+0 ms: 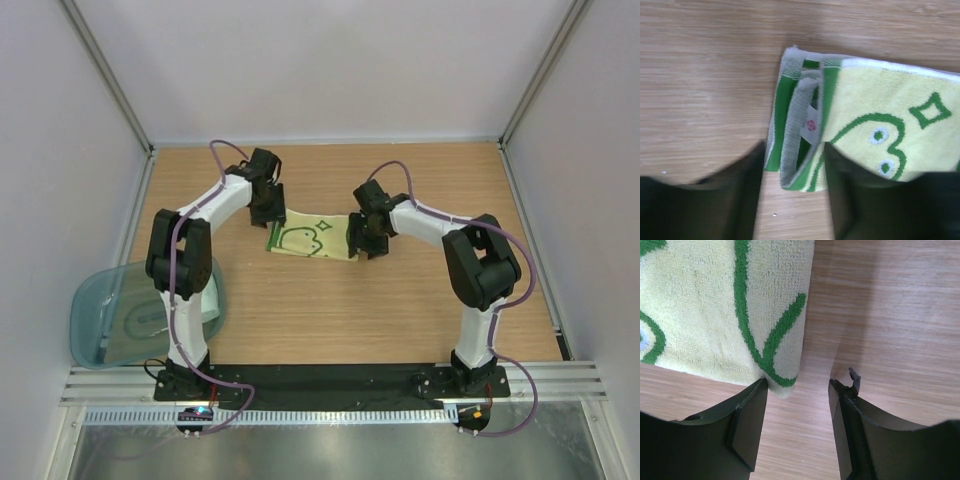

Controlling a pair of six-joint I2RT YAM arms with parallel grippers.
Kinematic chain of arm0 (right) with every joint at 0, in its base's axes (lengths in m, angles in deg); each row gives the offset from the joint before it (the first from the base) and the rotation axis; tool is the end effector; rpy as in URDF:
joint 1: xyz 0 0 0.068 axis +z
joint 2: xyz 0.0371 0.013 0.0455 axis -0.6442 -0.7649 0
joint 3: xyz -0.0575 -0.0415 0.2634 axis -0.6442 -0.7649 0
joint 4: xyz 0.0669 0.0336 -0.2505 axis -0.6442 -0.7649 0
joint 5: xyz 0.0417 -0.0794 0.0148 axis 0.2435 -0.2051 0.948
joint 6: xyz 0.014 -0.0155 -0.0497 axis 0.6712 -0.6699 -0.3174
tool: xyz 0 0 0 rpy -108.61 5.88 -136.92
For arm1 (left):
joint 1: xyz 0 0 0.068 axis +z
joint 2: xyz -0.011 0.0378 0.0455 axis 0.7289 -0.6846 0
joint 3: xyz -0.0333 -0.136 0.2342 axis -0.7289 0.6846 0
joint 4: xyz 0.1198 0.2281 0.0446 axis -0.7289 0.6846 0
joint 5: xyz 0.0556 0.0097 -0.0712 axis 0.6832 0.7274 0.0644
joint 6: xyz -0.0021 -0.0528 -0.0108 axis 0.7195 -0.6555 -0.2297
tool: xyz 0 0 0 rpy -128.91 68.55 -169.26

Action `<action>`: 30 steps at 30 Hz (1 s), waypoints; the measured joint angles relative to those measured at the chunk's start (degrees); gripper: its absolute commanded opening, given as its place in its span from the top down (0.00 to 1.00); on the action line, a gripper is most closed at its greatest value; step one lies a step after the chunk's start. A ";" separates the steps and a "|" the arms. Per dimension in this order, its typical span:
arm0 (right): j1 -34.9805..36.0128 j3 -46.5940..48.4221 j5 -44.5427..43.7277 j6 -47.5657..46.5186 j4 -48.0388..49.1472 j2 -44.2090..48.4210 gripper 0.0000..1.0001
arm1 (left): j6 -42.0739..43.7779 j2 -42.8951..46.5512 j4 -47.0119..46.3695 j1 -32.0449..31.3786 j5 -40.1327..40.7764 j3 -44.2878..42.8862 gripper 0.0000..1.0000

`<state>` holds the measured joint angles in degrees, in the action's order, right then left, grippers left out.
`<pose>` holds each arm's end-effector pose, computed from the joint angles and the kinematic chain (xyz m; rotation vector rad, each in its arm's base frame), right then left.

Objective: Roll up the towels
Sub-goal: Fold the towel

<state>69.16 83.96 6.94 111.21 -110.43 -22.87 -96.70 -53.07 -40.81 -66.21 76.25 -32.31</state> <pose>0.3325 0.1864 0.1661 -0.0138 2.8069 0.3161 0.4017 -0.1418 0.2051 -0.1917 2.7479 -0.2404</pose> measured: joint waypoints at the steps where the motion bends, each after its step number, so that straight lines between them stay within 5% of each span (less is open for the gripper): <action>1: 0.00 0.37 0.00 -0.31 -0.90 0.00 0.41 | 0.04 -0.07 0.07 0.00 0.55 0.15 0.36; 5: -0.02 3.93 0.81 -1.77 -4.61 0.59 0.40 | -0.28 -0.07 0.42 -0.15 3.48 0.59 0.21; 10: -1.68 6.12 6.95 -1.81 -2.03 4.61 0.52 | -0.28 1.01 2.34 -2.51 8.41 0.59 0.21; 14: -5.07 6.27 15.06 0.02 4.04 4.98 0.81 | -0.74 3.65 3.10 -5.84 9.03 0.59 0.37; 23: -12.92 7.30 30.08 6.58 19.54 -9.68 0.91 | -4.07 8.59 -1.31 -8.20 2.49 5.27 0.74; 30: -15.04 3.56 33.16 9.27 26.47 -13.75 0.94 | -5.70 0.81 -4.61 -8.09 0.83 8.50 0.83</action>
<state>54.12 87.52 40.10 120.48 -83.96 -36.61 -102.40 -52.26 -45.42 -74.30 77.08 -23.80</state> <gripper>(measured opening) 0.075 0.186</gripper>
